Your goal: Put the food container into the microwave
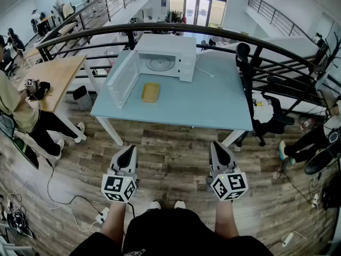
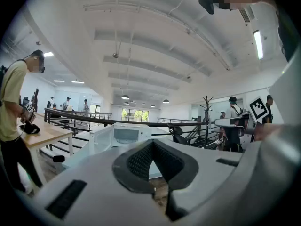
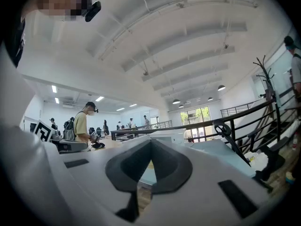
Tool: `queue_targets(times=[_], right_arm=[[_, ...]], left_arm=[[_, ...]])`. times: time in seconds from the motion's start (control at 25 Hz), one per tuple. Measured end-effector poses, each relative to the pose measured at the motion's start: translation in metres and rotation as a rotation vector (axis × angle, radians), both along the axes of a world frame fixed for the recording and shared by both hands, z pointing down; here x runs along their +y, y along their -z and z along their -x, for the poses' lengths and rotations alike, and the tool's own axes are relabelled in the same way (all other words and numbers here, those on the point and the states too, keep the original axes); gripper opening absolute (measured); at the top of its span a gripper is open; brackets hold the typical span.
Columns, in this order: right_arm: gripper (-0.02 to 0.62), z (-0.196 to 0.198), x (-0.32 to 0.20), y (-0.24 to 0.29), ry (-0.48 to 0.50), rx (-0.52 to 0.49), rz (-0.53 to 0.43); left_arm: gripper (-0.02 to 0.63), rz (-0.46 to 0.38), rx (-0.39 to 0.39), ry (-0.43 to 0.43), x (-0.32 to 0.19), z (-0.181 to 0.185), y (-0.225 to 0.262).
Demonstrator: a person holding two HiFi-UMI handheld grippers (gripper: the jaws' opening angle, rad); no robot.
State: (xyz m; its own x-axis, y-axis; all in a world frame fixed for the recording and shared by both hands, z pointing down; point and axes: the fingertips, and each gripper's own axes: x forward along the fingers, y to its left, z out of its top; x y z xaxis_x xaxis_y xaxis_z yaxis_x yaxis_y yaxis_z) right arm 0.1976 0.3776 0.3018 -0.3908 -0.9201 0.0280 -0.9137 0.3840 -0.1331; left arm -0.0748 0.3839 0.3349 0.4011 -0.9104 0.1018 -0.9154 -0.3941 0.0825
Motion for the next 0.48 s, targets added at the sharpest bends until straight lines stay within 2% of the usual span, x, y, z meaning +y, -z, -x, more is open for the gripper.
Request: queue_targets(times=[0.48], right_arm=[[0.006, 0.027, 0.002, -0.006, -0.014, -0.007, 0.011]], left_arm=[[0.008, -0.004, -0.008, -0.025, -0.009, 0.027, -0.003]])
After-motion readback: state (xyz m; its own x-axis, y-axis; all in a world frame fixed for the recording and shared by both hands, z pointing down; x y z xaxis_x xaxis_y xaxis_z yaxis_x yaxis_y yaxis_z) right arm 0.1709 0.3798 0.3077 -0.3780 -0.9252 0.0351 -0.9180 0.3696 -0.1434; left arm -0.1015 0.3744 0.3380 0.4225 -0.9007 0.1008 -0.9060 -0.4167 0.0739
